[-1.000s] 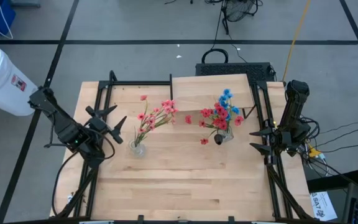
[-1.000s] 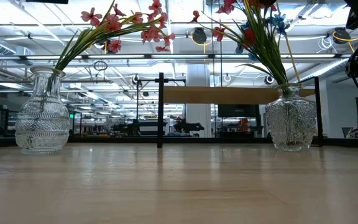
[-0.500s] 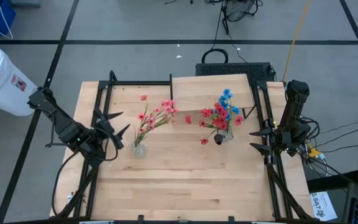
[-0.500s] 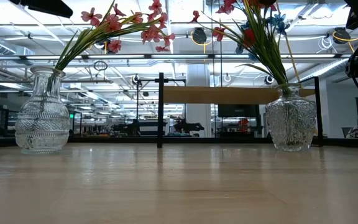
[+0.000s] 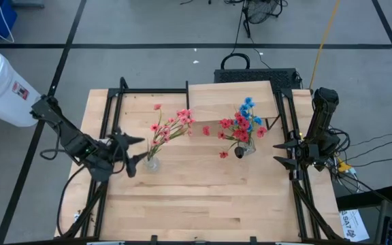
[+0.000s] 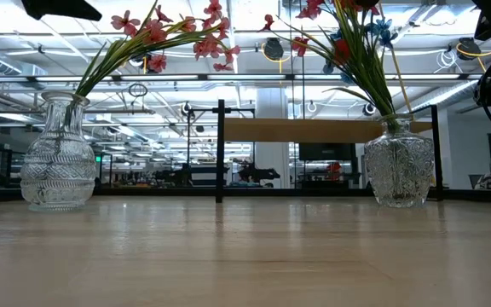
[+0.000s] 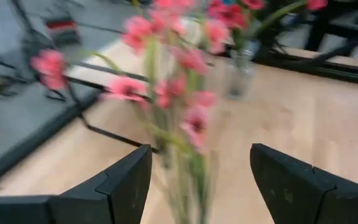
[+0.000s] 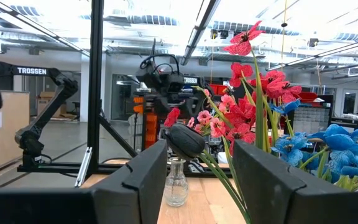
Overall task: Pick and place flowers into a vace then onto a shelf
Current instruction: Put the left transparent flower vase on the shelf
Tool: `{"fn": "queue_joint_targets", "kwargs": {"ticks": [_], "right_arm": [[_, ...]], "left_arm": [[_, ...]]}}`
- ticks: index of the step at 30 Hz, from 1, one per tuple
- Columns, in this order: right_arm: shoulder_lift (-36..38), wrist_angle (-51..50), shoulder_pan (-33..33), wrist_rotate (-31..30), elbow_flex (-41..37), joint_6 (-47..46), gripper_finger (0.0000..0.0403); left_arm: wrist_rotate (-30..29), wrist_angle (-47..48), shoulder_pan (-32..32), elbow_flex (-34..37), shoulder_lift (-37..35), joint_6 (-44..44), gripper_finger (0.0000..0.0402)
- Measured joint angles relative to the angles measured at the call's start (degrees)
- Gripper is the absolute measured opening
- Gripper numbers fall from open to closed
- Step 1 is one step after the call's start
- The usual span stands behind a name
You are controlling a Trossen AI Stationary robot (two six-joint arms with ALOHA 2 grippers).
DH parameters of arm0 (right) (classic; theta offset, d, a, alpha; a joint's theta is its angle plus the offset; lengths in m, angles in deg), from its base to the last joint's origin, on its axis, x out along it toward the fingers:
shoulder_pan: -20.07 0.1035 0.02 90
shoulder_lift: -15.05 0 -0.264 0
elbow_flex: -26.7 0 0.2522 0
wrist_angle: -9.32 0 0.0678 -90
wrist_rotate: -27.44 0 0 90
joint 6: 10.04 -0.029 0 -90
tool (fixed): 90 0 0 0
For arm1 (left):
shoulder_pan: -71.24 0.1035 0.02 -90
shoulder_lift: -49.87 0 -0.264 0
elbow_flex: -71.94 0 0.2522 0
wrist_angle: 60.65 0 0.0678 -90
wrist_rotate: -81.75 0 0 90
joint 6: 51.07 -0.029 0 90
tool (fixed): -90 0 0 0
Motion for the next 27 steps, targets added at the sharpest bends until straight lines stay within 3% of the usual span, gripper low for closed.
{"fn": "queue_joint_targets", "kwargs": {"ticks": [7,12,18,23,27], "right_arm": [[0.0,0.0,0.0,0.0,0.0,0.0,0.0175],[0.0,0.0,0.0,0.0,0.0,0.0,0.0178],[0.0,0.0,0.0,0.0,0.0,0.0,0.0174],[0.0,0.0,0.0,0.0,0.0,0.0,0.0178],[0.0,0.0,0.0,0.0,0.0,0.0,0.0176]], "left_arm": [[13.9,-1.4,0.0,0.0,3.1,4.5,0.0276],[14.3,-0.4,-0.3,0.0,5.2,9.9,0.0276],[23.5,7.4,-0.5,0.0,8.6,18.8,0.0276],[26.6,12.8,-0.6,0.0,12.6,26.9,0.0276],[31.1,13.1,-0.5,1.3,16.6,28.3,0.0276]]}}
